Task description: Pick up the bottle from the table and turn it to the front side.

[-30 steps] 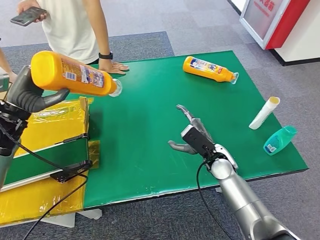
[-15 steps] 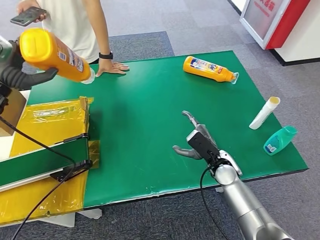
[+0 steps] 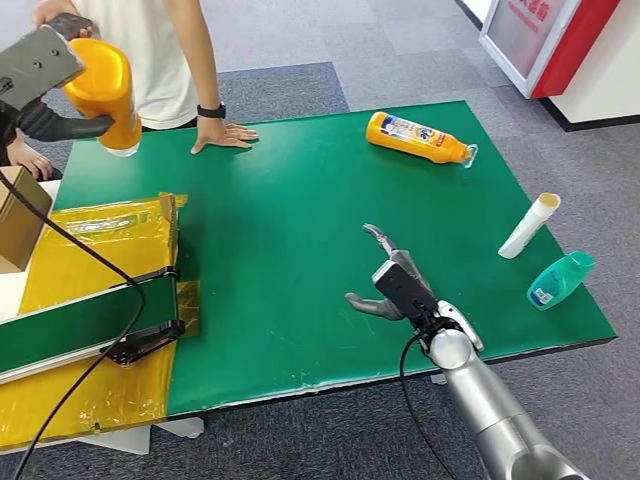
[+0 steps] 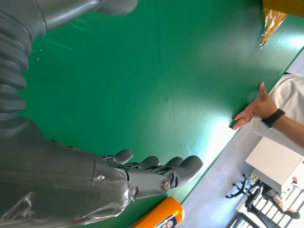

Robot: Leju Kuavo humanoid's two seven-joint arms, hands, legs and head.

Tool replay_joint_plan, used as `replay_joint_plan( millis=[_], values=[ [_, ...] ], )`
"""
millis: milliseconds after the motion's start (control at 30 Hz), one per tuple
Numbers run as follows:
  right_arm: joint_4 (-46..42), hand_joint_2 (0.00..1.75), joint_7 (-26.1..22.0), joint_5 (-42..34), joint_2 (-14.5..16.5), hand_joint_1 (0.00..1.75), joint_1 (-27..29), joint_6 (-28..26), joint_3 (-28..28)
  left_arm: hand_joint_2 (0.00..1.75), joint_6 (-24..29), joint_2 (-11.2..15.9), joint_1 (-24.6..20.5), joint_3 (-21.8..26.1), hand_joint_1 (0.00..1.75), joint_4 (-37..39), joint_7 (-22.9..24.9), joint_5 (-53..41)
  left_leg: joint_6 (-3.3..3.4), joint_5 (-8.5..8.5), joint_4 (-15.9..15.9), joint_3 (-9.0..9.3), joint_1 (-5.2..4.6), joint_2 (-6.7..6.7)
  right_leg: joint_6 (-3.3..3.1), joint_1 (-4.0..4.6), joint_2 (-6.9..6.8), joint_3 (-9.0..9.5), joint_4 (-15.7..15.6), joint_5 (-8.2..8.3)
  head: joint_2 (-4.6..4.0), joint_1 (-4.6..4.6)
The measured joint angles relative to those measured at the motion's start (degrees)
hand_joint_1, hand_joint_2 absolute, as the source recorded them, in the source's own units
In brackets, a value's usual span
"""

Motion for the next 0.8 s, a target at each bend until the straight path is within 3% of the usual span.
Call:
replay_joint_plan(
  millis=[233,567,800],
  values=[
    [0.04,1.75,0.93,0.13,0.68,0.00,0.09,0.26,-0.07,1.75,0.39,-0.32,-3.20,-4.37,1.75,0.76,4.53,-9.03,0.02,0.02,0.00,-0.01,0.00,0.00,0.01,0.00,0.00,-0.02,0.00,0.02,0.00,-0.01],
    [0.03,1.75,2.26,0.22,1.61,0.00,0.07,0.74,-0.08,1.75,-0.45,-1.13,-4.39,-7.46,1.75,1.33,6.42,-11.66,0.03,0.02,0.00,-0.01,0.00,0.00,0.02,-0.01,0.00,-0.01,0.00,0.03,0.00,0.01],
    [0.31,1.75,2.99,1.07,2.86,0.00,1.55,0.48,-0.03,1.75,1.58,-0.70,5.17,-8.86,1.75,-1.26,7.79,-15.14,0.02,0.03,-0.01,-0.04,0.00,0.00,0.01,0.00,0.00,-0.03,0.01,0.03,0.00,-0.01]
  ],
)
